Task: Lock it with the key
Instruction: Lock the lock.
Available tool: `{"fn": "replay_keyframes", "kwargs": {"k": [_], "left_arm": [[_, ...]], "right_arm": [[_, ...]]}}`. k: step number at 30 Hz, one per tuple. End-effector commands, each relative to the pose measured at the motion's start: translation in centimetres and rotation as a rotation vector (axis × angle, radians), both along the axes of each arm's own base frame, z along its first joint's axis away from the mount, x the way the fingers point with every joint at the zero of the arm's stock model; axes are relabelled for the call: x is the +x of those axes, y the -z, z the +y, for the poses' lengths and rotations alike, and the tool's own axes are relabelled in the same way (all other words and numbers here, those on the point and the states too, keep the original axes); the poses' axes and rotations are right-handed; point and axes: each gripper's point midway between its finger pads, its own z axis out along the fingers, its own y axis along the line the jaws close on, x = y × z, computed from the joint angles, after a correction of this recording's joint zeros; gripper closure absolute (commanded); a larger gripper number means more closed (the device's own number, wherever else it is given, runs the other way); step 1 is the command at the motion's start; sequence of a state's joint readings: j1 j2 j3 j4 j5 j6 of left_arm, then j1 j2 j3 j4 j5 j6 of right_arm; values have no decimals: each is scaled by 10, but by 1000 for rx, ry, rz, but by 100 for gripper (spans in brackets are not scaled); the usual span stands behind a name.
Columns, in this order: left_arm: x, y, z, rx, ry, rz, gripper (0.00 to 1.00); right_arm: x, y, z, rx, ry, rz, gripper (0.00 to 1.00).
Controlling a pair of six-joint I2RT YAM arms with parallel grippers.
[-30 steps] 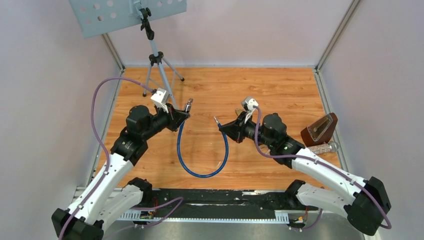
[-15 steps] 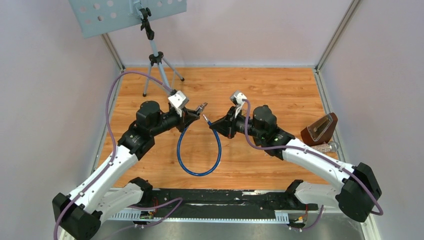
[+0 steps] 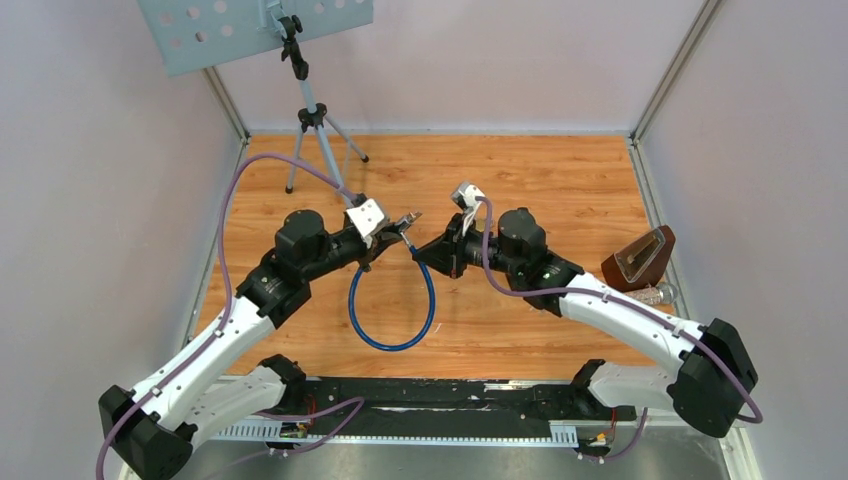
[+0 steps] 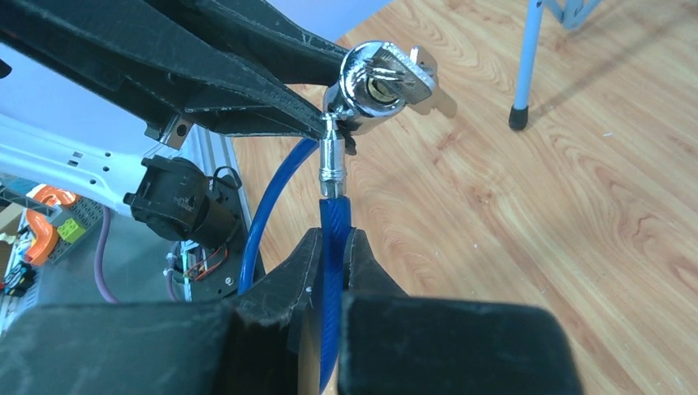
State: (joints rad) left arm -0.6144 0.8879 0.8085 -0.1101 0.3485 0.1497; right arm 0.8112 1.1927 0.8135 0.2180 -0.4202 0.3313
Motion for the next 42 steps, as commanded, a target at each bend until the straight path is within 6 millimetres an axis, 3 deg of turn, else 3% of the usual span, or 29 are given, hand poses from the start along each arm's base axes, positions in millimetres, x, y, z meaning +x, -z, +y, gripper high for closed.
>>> {"fn": "replay_keyframes", "kwargs": {"k": [1, 4, 10, 19, 30, 37, 39, 40, 41, 42], "left_arm": [[-11, -25, -9, -26, 59, -156, 100], [-12, -36, -7, -40, 38, -229, 100], [-17, -35, -7, -15, 34, -307, 100], [-35, -29, -17, 12, 113, -366, 100], [-43, -11, -20, 86, 159, -416, 100], [-31, -11, -21, 48, 40, -396, 100], [-25, -4, -24, 58, 7, -423, 100], [-23, 9, -26, 94, 0, -435, 100], [-15, 6, -24, 88, -51, -463, 100], [-12, 20, -26, 129, -57, -473, 100]], "right_arm": [[7, -29, 12, 46, 10, 6, 100], [10, -24, 13, 32, 26, 45, 100], [13, -25, 16, 40, 51, 116, 100], [24, -35, 18, 71, 93, 182, 100], [34, -47, 2, 123, 171, 218, 100], [41, -20, -2, 115, 198, 119, 100], [46, -11, -3, 112, 209, 69, 100], [49, -7, -4, 111, 220, 48, 100], [52, -4, -4, 110, 230, 22, 100], [56, -2, -4, 110, 238, -2, 100]]}}
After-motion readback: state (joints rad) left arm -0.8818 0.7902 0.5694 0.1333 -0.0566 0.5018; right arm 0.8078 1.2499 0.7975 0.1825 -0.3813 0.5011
